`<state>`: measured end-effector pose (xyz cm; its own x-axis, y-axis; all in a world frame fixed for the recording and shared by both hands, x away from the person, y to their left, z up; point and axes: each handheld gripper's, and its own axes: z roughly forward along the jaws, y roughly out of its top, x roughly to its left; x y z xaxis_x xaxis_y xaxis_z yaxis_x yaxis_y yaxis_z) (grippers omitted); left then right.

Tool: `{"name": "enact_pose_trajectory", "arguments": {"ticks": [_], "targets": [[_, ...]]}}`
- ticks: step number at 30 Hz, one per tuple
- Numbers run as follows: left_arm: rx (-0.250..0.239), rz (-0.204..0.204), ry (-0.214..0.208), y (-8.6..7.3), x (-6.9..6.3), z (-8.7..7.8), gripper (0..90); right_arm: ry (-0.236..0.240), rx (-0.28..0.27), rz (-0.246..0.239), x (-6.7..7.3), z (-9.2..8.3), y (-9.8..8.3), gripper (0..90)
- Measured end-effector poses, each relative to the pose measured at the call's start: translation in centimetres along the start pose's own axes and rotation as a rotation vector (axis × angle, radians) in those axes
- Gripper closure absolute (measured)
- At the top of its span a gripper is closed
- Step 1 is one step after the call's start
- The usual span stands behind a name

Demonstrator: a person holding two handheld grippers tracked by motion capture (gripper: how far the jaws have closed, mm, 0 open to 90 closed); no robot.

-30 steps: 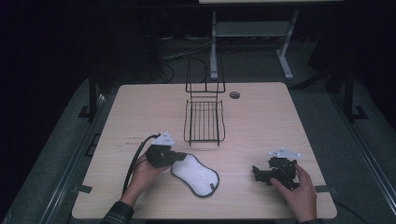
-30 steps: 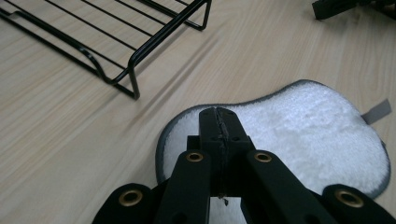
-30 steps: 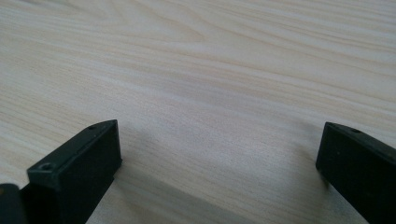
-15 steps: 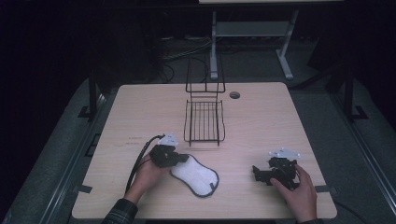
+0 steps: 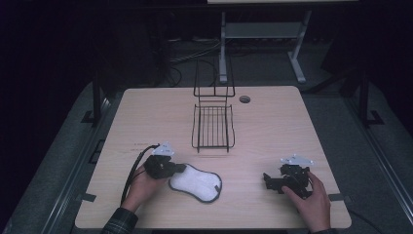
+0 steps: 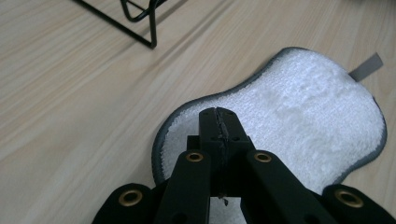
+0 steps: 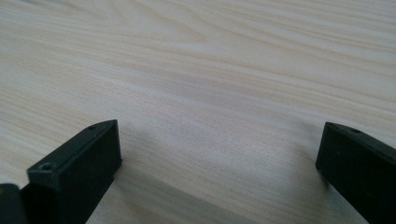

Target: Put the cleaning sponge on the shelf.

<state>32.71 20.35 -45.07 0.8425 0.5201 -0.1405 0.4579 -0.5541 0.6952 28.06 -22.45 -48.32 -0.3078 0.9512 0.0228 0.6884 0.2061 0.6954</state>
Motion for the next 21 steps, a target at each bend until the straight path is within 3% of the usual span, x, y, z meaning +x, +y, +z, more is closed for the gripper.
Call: {"name": "enact_pose_trajectory", "arguments": {"ticks": [9,17,21], "targets": [[-0.004,-0.025,0.019,-1.5,0.0,-1.6,89.6,0.0,0.0,0.0,0.0,0.0,0.0,0.0],[-0.018,-0.065,0.033,-3.9,-0.5,-3.7,89.6,0.001,-0.001,0.001,0.0,0.0,0.0,0.0],[-0.016,-0.065,0.041,-4.4,-0.7,-4.4,89.5,0.001,0.0,0.001,0.0,0.0,0.0,0.0]]}}
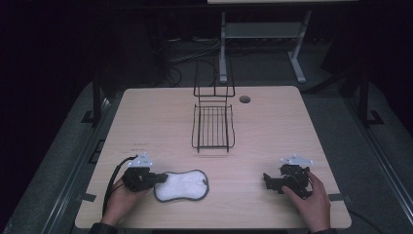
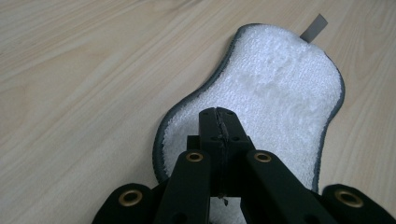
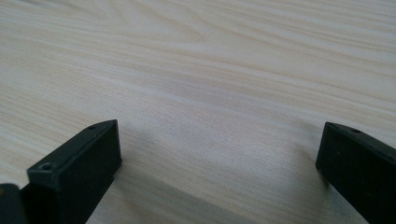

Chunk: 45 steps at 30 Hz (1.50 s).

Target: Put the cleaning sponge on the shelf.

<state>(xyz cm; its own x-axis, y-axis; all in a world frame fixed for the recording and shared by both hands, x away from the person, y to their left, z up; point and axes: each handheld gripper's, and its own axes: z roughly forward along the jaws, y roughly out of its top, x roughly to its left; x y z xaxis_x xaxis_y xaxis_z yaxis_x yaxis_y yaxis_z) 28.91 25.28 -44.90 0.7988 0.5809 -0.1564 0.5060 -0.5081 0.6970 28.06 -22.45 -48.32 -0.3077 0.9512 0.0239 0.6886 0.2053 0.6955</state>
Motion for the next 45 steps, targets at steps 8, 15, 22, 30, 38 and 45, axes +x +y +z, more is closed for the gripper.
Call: {"name": "enact_pose_trajectory", "arguments": {"ticks": [8,15,22,30,38,45], "targets": [[-0.016,0.046,-0.051,2.3,-1.2,1.3,89.6,0.0,0.0,0.001,0.0,0.0,0.0,0.0],[-0.005,0.105,-0.092,4.9,-2.4,3.6,89.5,0.0,0.0,0.001,0.0,0.0,0.0,0.0],[0.021,0.138,-0.123,6.2,-3.1,5.6,89.5,0.0,0.0,0.0,0.0,0.0,0.0,0.0],[0.056,0.137,-0.13,6.0,-3.2,6.6,89.5,0.0,0.0,0.0,0.0,0.0,0.0,0.0],[0.047,0.119,-0.108,5.9,-2.4,6.4,89.6,0.0,0.0,0.0,0.0,0.0,0.0,0.0],[0.033,0.087,-0.065,5.8,-1.2,6.0,89.6,0.0,0.0,0.0,0.0,0.0,0.0,0.0]]}}
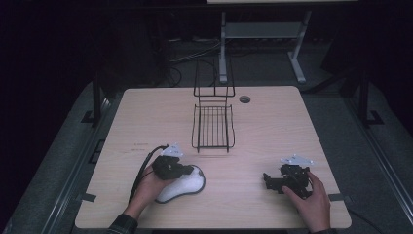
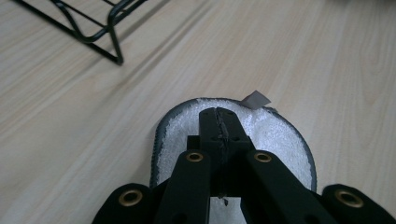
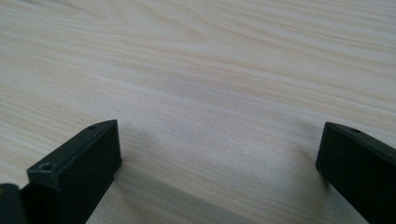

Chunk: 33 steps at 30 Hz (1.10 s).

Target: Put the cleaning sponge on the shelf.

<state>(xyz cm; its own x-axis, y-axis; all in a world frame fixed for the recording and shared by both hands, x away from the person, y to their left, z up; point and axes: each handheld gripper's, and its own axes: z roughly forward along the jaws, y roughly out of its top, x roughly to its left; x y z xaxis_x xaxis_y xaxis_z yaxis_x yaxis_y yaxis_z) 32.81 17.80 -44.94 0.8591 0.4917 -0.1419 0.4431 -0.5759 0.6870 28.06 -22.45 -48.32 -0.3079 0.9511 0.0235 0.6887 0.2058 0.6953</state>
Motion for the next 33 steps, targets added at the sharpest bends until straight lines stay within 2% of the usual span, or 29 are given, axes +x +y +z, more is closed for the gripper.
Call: {"name": "enact_pose_trajectory", "arguments": {"ticks": [8,15,20,23,24,26,28,33], "targets": [[-0.025,-0.038,0.031,-0.7,1.3,-0.9,89.6,0.0,0.0,0.0,0.0,0.0,0.0,0.0],[-0.058,-0.049,0.026,-0.7,1.4,-1.6,89.5,0.0,0.0,0.0,0.0,0.0,0.0,0.0],[-0.095,-0.077,0.03,-0.9,1.4,-2.8,86.0,0.0,0.0,0.0,0.0,0.0,0.0,0.0],[-0.109,-0.092,0.039,-1.4,1.5,-3.5,77.2,0.0,0.0,-0.001,0.0,0.0,0.0,0.0],[-0.119,-0.098,0.043,-1.7,1.5,-3.9,70.4,0.0,0.0,0.0,0.0,0.0,0.0,0.0],[-0.124,-0.109,0.051,-2.2,1.7,-4.5,63.5,0.0,0.0,0.0,0.0,0.0,0.0,0.0],[-0.141,-0.128,0.045,-2.6,1.7,-4.8,57.4,0.0,0.0,0.0,0.0,0.0,0.0,0.0],[-0.13,-0.14,0.061,-3.5,1.2,-5.1,41.4,0.0,0.0,0.001,0.0,0.0,0.0,0.0]]}}
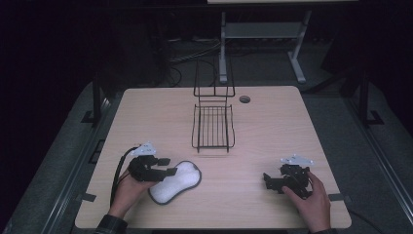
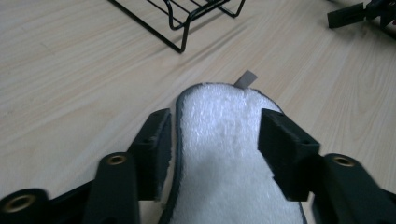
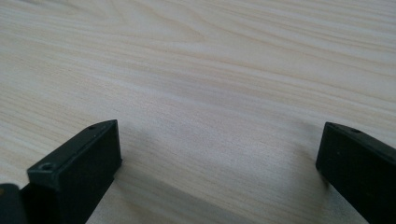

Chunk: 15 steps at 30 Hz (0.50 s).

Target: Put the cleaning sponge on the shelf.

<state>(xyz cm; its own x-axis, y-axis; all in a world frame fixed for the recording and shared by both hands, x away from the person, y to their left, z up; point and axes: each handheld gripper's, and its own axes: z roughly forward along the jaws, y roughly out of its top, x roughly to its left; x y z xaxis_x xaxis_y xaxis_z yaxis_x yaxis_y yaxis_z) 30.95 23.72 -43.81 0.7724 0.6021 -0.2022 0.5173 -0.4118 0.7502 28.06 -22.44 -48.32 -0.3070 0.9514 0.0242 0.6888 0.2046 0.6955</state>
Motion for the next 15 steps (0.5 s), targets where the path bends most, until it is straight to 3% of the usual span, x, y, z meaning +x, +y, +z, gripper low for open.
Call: {"name": "enact_pose_trajectory", "arguments": {"ticks": [5,9,15], "targets": [[0.015,0.006,-0.015,-0.41,-0.55,0.15,29.0,0.0,0.0,0.0,0.0,0.0,0.0,0.0],[0.027,0.018,0.0,-0.66,-0.59,0.66,13.9,0.0,0.0,0.0,0.0,0.0,-0.01,0.0],[0.034,0.031,0.005,-0.85,-0.68,1.0,12.6,0.0,0.0,0.0,0.01,-0.01,0.0,0.0]]}}
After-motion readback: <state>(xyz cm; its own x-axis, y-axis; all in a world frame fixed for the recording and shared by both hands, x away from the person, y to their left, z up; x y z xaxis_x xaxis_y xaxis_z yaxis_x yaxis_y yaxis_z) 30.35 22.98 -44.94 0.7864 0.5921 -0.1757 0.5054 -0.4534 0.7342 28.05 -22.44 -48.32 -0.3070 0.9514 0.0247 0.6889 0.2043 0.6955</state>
